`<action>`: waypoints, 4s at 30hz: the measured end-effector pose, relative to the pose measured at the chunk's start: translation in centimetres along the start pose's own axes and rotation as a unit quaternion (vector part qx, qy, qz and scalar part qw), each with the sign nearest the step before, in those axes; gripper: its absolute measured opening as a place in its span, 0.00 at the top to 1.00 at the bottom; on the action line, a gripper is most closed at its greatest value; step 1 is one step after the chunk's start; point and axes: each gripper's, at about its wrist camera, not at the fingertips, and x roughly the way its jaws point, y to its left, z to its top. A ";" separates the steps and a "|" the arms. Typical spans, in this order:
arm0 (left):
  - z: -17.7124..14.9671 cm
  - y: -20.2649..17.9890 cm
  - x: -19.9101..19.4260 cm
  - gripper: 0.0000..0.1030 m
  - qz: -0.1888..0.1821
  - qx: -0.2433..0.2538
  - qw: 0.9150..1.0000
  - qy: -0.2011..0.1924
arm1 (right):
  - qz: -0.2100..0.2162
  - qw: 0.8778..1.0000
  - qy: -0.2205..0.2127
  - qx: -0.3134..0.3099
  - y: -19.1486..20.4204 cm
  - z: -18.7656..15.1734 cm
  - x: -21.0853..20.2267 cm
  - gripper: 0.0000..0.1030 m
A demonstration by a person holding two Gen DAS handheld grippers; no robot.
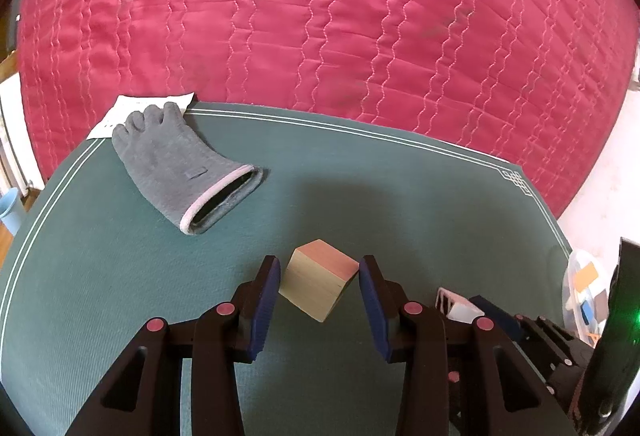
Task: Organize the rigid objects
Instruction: 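Grasp the white black-striped triangle with the right gripper while the left holds the cream cube, then carry the white triangle into the bowl and open the right gripper while the left holds the cube, then carry the cream cube over the bowl with the left gripper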
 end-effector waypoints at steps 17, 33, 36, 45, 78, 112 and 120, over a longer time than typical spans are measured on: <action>-0.1 -0.4 -0.5 0.58 -0.007 0.001 1.000 -0.006 | 0.008 1.000 0.003 -0.020 -0.5 -2.5 -2.8 0.66; 0.0 -2.5 -2.0 0.58 -0.029 0.023 0.999 -0.023 | 0.012 0.999 -0.030 0.021 -3.6 -4.2 -8.3 0.66; 0.0 -2.9 -2.5 0.58 -0.036 0.026 0.999 -0.026 | 0.008 0.999 -0.041 0.029 -4.4 -4.5 -9.7 0.66; -0.2 -4.4 -3.6 0.58 -0.052 0.040 0.997 -0.035 | -0.020 0.995 -0.071 0.060 -7.5 -4.4 -13.1 0.66; -1.1 -7.3 -5.4 0.58 -0.080 0.078 0.993 -0.044 | -0.195 0.952 -0.118 0.204 -23.2 -2.8 -16.2 0.62; -4.3 -12.0 -5.2 0.58 -0.081 0.131 0.988 -0.016 | -0.230 0.939 -0.123 0.225 -25.6 -14.5 -20.1 0.47; -5.4 -16.5 -5.9 0.58 -0.094 0.167 0.981 -0.013 | -0.225 0.935 -0.142 0.234 -26.7 -15.1 -21.5 0.41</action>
